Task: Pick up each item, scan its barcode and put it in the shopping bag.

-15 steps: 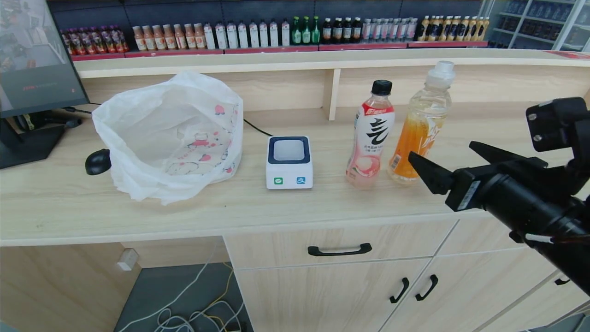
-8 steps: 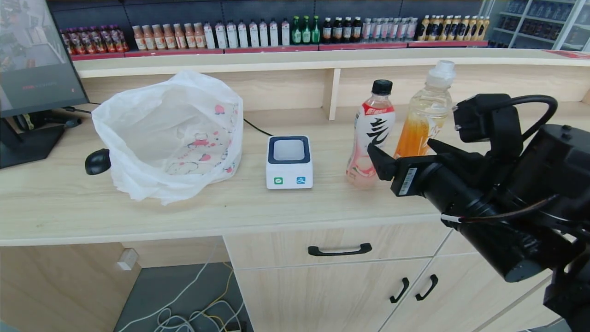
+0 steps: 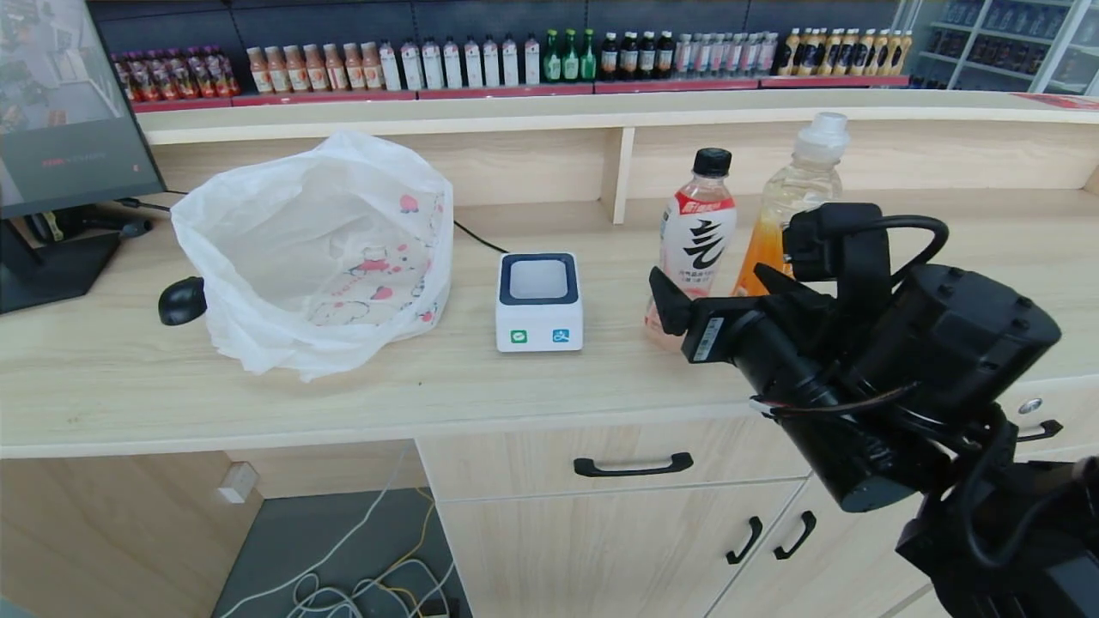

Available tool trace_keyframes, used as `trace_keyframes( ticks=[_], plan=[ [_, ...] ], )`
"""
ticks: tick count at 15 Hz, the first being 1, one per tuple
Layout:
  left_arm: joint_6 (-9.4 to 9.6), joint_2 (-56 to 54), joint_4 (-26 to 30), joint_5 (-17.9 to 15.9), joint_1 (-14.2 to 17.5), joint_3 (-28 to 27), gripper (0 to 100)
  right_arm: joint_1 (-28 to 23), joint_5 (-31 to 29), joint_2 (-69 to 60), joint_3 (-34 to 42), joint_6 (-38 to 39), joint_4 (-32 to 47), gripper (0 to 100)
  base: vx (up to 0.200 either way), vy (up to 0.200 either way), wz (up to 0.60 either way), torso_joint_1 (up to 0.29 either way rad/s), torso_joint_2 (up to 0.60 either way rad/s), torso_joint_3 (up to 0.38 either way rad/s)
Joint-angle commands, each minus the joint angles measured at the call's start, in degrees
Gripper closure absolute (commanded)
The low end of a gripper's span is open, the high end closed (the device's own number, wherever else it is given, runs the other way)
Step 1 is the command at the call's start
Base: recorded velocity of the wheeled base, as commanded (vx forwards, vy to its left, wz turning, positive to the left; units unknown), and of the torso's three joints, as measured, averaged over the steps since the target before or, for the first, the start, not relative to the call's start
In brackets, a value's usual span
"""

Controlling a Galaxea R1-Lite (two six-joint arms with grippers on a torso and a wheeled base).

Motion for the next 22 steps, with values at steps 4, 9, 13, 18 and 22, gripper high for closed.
trace_keyframes(
  ticks=[4, 9, 13, 18, 22],
  plan=[
    [-0.03, -0.02, -0.01, -0.01, -0.01, 0.0, 0, -0.23, 0.8, 4.4, -0.54, 0.11, -0.7, 0, 0.0, 0.0, 0.0, 0.0, 0.0, 0.0],
    [-0.03, -0.02, -0.01, 0.07, -0.01, 0.0, 0, -1.46, 2.03, 6.34, -0.81, 0.02, -3.69, 0, 0.0, 0.0, 0.0, 0.0, 0.0, 0.0],
    [-0.03, -0.02, -0.01, -0.01, -0.01, 0.0, 0, -2.08, 2.03, 6.34, -0.9, 0.02, -3.69, 0, 0.0, 0.0, 0.0, 0.0, 0.0, 0.0],
    [-0.03, -0.02, -0.01, -0.01, -0.01, 0.0, 0, -2.78, 2.3, 6.95, -0.9, 0.11, -3.78, 0, 0.0, 0.0, 0.0, 0.0, 0.0, 0.0],
    [-0.03, -0.02, -0.01, -0.01, -0.01, 0.0, 0, -3.66, 3.7, 8.62, -3.44, 0.11, -3.78, 0, 0.0, 0.0, 0.0, 0.0, 0.0, 0.0]
  ],
)
